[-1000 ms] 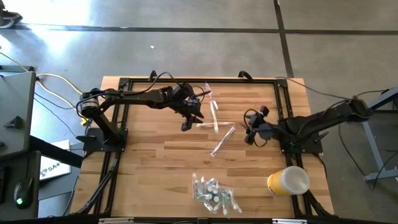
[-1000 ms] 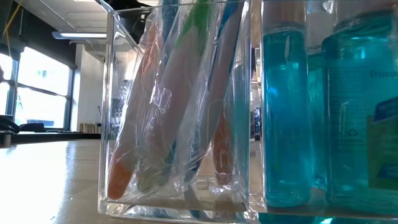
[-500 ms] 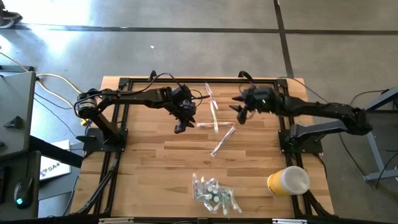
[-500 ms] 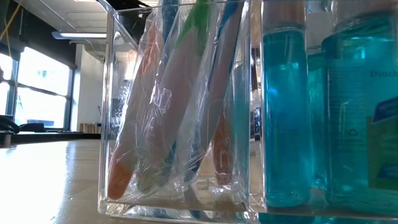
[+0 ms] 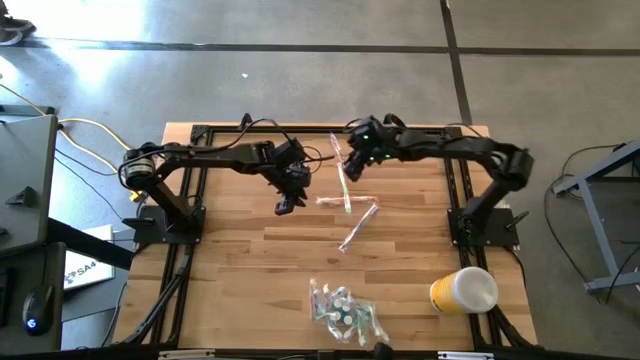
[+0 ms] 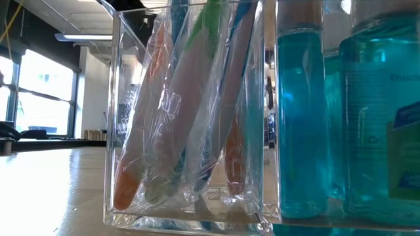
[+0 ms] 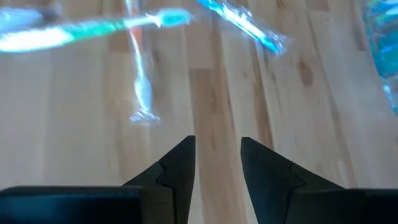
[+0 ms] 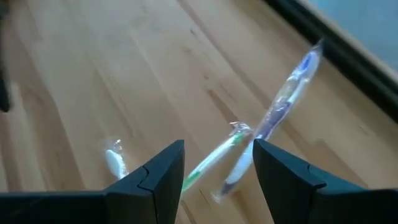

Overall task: Pick & Place toothbrushing station
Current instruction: Put the orange toothbrush into the transparent organizer

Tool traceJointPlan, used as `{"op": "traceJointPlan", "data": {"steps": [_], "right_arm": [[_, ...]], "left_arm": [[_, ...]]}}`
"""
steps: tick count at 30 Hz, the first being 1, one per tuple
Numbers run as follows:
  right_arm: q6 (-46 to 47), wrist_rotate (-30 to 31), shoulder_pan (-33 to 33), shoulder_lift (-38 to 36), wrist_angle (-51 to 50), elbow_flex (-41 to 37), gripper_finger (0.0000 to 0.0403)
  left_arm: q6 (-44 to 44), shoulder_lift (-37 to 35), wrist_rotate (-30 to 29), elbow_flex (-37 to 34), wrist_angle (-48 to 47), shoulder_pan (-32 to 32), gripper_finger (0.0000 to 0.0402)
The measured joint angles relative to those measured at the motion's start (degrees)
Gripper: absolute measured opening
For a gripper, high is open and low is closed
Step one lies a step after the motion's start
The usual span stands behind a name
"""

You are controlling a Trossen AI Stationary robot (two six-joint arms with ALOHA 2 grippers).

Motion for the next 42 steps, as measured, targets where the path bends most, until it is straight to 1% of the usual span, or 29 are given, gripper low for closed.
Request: {"op": "traceJointPlan", "data": {"steps": [3,5,10,14,17,21,27,30,32,36,39,42], "right_arm": [[1.23,2.44,-0.04,4.21,-1.25,2.54,0.0183],[3.22,4.88,-0.07,6.29,-1.58,4.00,0.0183],[5.97,9.86,0.06,8.75,-2.59,6.00,0.0183],[5.93,11.85,1.12,8.79,-2.87,6.00,0.0183],[3.85,13.77,2.53,8.30,-2.82,6.00,0.0183],[2.61,15.98,4.39,5.75,-2.98,6.00,0.0183],[2.57,16.63,7.74,1.13,-6.16,6.00,0.0183],[2.55,15.70,9.73,-1.17,-8.69,6.00,0.0183],[2.48,15.01,11.30,-2.62,-9.36,6.00,0.0183],[1.60,16.03,14.94,-5.12,-10.37,6.00,0.0183],[2.72,18.38,17.89,-6.29,-10.30,6.00,0.0183],[3.99,20.52,20.81,-6.38,-10.19,6.00,0.0183]], "left_arm": [[-1.24,-0.02,2.10,-2.36,1.04,0.00,0.0125],[-2.48,-0.02,2.19,-4.30,2.38,0.00,0.0125],[-5.54,-0.02,3.73,-8.47,6.23,-0.07,0.0125],[-6.50,-0.02,3.88,-10.40,7.31,-0.07,0.0125],[-7.11,-0.02,3.89,-11.30,7.77,-0.07,0.0125],[-7.27,-0.02,3.88,-11.91,7.90,-0.09,0.0125],[-7.26,-0.02,3.87,-12.21,8.69,-0.16,0.0125],[-5.64,-0.02,3.85,-12.24,13.28,-0.44,0.0125],[-3.95,-0.02,3.85,-12.25,18.79,-0.45,0.0125],[0.33,0.70,2.70,-12.23,29.40,-0.60,0.0125],[1.77,3.03,-0.39,-12.19,34.71,-1.42,0.0125],[1.91,6.00,-4.17,-12.19,37.21,-2.53,0.0125]]}}
